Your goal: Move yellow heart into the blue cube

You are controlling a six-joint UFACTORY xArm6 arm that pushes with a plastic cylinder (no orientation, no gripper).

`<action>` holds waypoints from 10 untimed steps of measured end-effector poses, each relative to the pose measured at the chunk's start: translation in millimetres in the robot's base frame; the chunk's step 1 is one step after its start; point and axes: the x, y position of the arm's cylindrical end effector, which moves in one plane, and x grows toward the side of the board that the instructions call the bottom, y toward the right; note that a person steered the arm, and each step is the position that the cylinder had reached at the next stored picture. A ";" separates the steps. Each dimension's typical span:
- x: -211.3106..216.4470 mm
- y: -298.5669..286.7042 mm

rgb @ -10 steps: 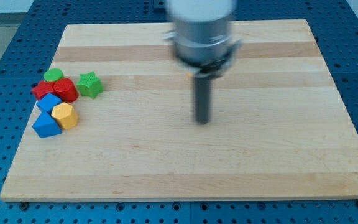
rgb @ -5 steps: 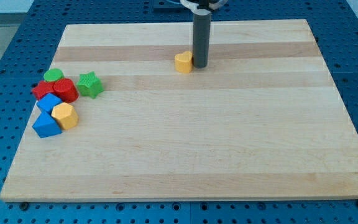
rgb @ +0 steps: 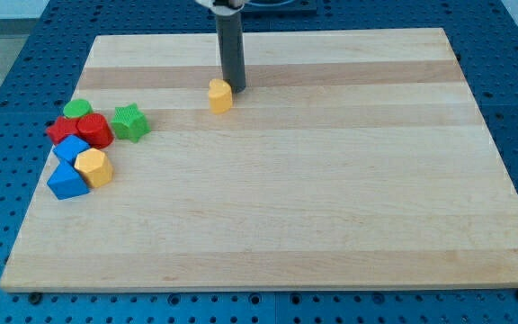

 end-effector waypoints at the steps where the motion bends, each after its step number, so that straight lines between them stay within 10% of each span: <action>1: 40.5 -14.3; 8: 86.3 -133.0; 10: 86.5 -54.0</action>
